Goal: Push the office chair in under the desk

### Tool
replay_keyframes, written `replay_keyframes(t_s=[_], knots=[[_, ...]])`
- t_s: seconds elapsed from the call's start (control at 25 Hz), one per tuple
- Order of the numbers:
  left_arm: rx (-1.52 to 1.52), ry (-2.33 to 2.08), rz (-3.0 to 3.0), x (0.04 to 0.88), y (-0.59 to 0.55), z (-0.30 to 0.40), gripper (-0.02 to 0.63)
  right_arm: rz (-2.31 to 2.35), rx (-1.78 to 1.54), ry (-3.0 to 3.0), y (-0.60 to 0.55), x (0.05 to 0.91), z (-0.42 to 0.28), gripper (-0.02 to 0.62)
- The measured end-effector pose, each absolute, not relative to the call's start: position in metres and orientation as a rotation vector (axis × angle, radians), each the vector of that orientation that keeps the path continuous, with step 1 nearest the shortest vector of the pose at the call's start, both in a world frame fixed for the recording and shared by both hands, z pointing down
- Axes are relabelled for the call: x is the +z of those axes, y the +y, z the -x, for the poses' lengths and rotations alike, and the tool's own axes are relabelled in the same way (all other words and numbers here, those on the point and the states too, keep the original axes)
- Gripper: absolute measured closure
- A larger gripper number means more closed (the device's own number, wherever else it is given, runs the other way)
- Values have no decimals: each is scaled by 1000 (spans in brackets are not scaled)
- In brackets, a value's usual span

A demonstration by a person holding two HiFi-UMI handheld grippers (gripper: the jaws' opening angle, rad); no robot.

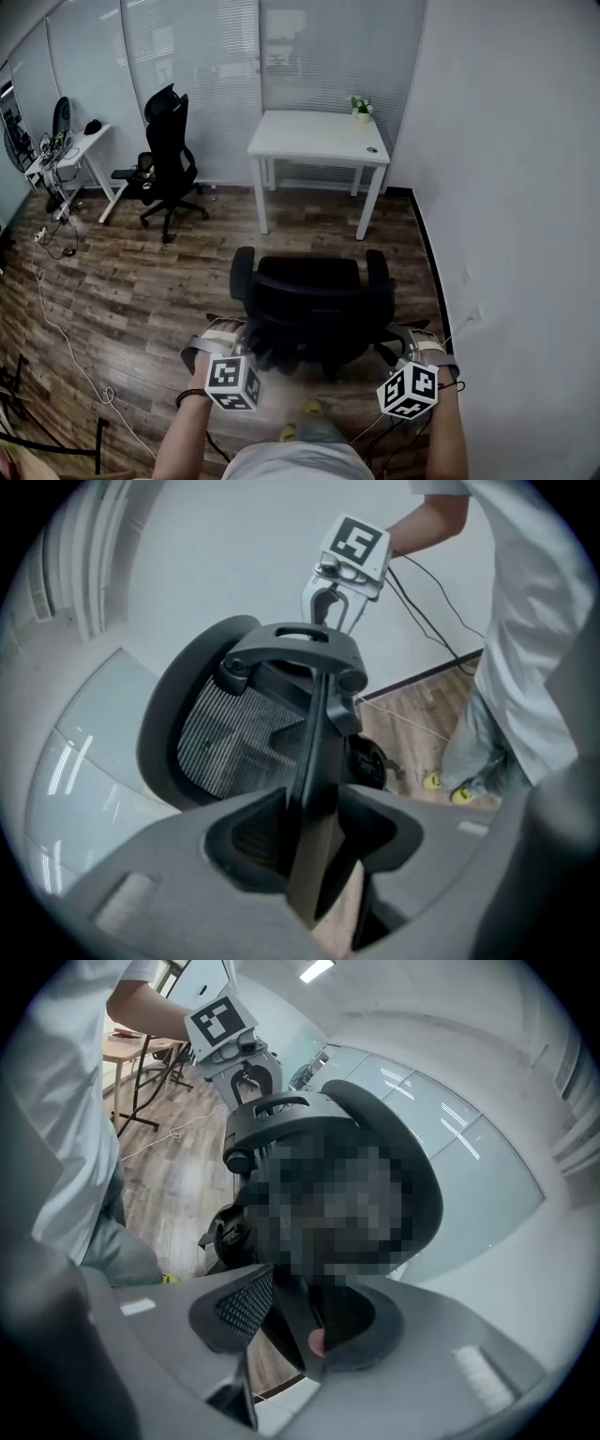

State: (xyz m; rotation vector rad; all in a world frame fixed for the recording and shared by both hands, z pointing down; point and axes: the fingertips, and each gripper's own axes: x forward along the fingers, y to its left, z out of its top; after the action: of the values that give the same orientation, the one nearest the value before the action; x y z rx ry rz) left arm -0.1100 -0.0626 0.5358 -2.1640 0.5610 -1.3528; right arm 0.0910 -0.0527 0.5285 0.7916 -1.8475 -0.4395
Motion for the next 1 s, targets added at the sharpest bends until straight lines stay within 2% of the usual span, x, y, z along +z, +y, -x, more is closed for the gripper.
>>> replay_keyframes(t_s=[1.0], knots=[[-1361, 578, 2168, 535, -294, 92, 428, -798, -470, -1891, -277, 525, -108, 448]])
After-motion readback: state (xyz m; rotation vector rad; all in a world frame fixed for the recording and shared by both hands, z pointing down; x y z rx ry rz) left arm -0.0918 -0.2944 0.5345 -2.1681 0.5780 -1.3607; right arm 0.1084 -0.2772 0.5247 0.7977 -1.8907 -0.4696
